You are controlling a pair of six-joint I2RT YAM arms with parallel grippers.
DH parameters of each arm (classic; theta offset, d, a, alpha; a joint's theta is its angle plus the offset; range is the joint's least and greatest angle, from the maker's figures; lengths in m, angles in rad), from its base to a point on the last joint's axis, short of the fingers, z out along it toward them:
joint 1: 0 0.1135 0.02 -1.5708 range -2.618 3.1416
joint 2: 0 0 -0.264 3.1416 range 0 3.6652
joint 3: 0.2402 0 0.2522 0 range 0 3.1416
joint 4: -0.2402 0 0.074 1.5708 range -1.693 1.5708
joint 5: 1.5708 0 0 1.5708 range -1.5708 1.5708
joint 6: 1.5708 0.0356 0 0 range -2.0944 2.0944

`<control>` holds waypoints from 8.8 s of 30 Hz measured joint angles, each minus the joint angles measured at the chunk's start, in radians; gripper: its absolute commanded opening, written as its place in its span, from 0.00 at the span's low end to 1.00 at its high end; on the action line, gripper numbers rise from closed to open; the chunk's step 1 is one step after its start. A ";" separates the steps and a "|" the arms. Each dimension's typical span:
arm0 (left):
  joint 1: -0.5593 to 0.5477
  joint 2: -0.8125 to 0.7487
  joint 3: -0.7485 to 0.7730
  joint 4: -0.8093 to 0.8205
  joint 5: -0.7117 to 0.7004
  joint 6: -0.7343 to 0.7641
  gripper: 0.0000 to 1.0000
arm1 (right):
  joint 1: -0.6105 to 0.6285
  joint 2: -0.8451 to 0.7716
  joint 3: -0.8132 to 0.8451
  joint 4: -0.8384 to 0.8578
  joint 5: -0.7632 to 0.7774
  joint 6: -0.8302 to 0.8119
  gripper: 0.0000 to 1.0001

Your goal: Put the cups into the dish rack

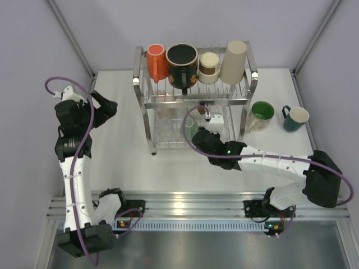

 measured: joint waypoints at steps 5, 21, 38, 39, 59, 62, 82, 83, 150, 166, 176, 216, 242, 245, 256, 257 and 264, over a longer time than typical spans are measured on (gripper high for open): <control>0.000 -0.002 0.000 0.000 0.015 -0.013 0.96 | -0.055 -0.070 -0.025 0.096 -0.014 0.054 0.37; 0.010 0.037 -0.076 0.042 0.215 -0.027 0.91 | -0.153 0.042 -0.109 0.410 -0.029 0.315 0.00; 0.010 -0.242 -0.402 0.271 0.549 0.005 0.93 | -0.108 -0.395 -0.282 0.358 -0.261 0.296 0.00; 0.010 -0.243 -0.412 0.284 0.558 0.001 0.93 | -0.107 -0.447 -0.282 0.323 -0.262 0.296 0.00; -0.280 -0.089 -0.439 0.471 0.448 -0.046 0.86 | -0.257 -0.691 -0.021 -0.219 0.180 0.247 0.00; -0.285 -0.077 -0.436 0.477 0.412 -0.034 0.85 | -0.454 -0.679 -0.029 -0.190 0.060 0.182 0.00; -0.287 0.032 -0.404 0.518 0.301 -0.008 0.69 | -1.315 0.034 0.145 0.097 -1.366 -0.061 0.00; -0.287 0.037 -0.400 0.520 0.304 -0.009 0.68 | -1.309 0.047 0.157 0.095 -1.394 -0.078 0.00; -0.296 0.050 -0.321 0.427 0.248 0.031 0.00 | -0.875 0.394 0.023 0.784 -1.304 0.187 0.00; -0.293 0.057 -0.320 0.431 0.265 0.025 0.00 | -0.846 0.468 0.037 0.719 -1.075 0.288 0.00; -0.285 0.069 -0.320 0.452 0.260 0.021 0.00 | -0.833 0.523 0.130 0.637 -1.061 0.273 0.00; -0.273 0.079 -0.320 0.473 0.231 0.005 0.00 | -0.823 0.639 0.222 0.899 -1.334 0.307 0.00; -0.251 0.088 -0.320 0.499 0.150 0.016 0.00 | -0.772 0.673 0.187 1.217 -1.595 0.390 0.11; -0.250 0.088 -0.320 0.499 0.148 0.026 0.00 | -0.768 0.635 0.098 1.225 -1.569 0.401 0.17; -0.257 0.088 -0.320 0.497 0.188 0.034 0.00 | -0.818 0.465 -0.066 1.224 -1.498 0.424 0.28; -0.259 0.088 -0.320 0.497 0.193 0.034 0.00 | -0.830 0.449 -0.067 1.215 -1.498 0.417 0.29; -0.264 0.088 -0.311 0.475 0.201 0.037 0.00 | -0.917 0.402 -0.067 1.070 -1.477 0.357 0.30</control>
